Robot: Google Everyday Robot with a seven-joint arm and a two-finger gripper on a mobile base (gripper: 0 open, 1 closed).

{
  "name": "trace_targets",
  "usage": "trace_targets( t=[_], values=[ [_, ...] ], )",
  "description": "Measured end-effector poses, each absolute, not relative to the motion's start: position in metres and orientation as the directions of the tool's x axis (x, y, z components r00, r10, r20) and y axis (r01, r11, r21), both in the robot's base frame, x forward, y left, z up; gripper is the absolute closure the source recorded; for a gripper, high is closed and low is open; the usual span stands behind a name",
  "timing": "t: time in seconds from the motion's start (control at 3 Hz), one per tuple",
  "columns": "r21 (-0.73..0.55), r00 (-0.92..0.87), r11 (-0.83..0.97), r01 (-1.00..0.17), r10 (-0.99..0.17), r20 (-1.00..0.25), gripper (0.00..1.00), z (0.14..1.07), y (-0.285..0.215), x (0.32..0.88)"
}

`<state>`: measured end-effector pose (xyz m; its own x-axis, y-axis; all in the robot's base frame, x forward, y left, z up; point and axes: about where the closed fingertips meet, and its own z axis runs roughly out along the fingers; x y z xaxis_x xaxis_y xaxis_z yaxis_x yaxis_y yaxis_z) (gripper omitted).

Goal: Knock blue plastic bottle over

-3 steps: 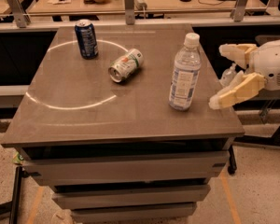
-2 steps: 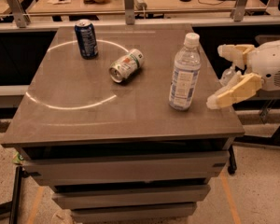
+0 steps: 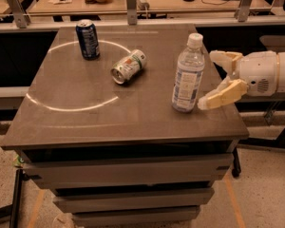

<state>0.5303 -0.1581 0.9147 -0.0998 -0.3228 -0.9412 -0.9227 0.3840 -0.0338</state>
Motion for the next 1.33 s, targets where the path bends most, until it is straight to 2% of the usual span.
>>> trace_targets(
  t=[1.0,1.33],
  values=[
    [-0.019,-0.061,0.314,-0.949,-0.242,-0.968,0.0,0.884,-0.129,0.543],
    [-0.032,-0.034,0.294,-0.955,-0.215,-0.976,0.14,0.887,-0.12,0.55]
  ],
)
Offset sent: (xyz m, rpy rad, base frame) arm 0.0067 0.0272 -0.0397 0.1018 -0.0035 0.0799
